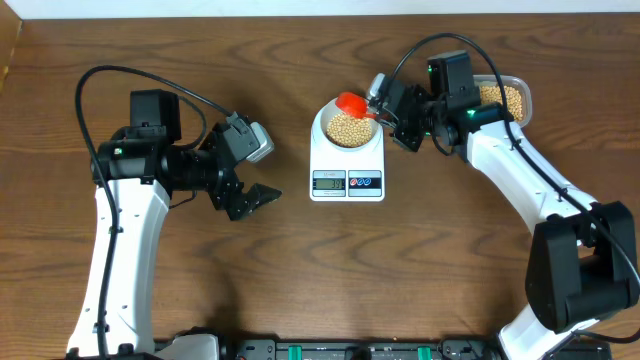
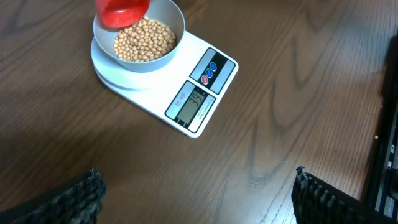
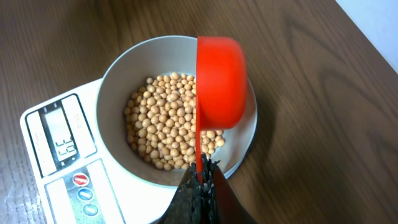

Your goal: Scoop item into bowl and weigh 50g on scale

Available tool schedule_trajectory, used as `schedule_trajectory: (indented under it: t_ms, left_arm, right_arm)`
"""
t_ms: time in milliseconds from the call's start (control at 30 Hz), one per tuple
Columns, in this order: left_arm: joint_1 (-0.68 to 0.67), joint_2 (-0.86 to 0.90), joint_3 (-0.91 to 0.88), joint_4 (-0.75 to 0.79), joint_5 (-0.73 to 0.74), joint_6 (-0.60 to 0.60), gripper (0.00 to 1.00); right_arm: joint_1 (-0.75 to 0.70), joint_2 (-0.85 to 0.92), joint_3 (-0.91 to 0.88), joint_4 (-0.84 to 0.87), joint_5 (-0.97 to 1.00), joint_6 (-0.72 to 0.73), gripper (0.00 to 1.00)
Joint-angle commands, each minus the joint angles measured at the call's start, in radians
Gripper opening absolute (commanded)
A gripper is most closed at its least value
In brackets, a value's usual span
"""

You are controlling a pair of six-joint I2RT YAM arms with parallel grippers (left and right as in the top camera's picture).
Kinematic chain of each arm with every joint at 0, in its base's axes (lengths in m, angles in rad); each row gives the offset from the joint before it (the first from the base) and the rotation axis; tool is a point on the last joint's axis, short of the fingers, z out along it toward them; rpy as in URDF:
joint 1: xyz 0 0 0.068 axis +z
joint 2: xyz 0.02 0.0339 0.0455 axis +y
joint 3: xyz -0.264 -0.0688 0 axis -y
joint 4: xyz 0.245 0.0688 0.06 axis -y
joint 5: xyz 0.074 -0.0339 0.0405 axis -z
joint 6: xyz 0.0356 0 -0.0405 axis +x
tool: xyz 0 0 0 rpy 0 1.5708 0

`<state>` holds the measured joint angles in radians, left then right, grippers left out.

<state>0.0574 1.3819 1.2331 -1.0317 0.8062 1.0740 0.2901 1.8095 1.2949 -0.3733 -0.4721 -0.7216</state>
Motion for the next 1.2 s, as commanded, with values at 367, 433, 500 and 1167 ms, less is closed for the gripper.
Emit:
schedule_trajectory:
  t_ms: [367, 433, 500, 1167]
  left_arm:
    - [0.005, -0.002, 0.015, -0.003, 0.013, 0.006, 0.98]
    - [0.005, -0.002, 0.015, -0.003, 0.013, 0.006, 0.98]
    - [0.005, -0.002, 0.015, -0.003, 0.013, 0.006, 0.98]
    - [0.005, -0.002, 0.015, -0.003, 0.013, 0.006, 0.98]
  right_arm:
    - [-0.144, -0.308, -0.002, -0.06, 0.173, 0.184, 0.01]
    - [-0.205, -0.307, -0.003, -0.089, 0.205, 0.27, 0.01]
    - [-0.261, -0.304, -0.003, -0.113, 0.204, 0.341, 0.01]
    - [-0.472, -0.056, -0.004, -0.166, 0.251, 0.548, 0.01]
